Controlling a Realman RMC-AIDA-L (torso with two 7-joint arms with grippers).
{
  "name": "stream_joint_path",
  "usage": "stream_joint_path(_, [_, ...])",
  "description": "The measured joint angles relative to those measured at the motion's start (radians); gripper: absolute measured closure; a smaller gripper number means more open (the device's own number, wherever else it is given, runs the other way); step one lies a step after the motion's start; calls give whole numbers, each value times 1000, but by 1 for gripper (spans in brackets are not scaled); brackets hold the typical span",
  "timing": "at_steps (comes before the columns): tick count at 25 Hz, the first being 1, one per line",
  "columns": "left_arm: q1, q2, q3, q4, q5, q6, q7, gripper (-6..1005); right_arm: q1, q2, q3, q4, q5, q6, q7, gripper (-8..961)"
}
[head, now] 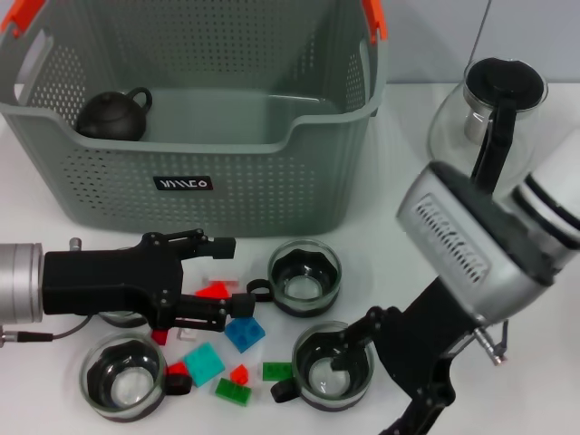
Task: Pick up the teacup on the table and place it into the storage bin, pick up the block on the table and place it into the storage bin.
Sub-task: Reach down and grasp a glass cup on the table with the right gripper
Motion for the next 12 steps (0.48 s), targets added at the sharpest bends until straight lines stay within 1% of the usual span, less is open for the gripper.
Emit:
stream_joint_path(1, [0,0,0,0,0,-1,0,66,0,0,0,0,0,0,0,8])
stream_joint_path(3, [0,0,0,0,0,-4,1,66,6,1,-37,-4,0,19,26,8])
stream_joint_path(4, [0,0,0,0,0,-8,1,66,8,1,-73,-10,-1,46,49,8])
stream_joint_path(5, [0,0,0,0,0,-11,2,66,8,1,-73,-10,-1,46,49,8])
stream_joint_path(12, [2,-1,4,0,-1,-17,17,66,9,4,-166,-38,-25,123,114,7])
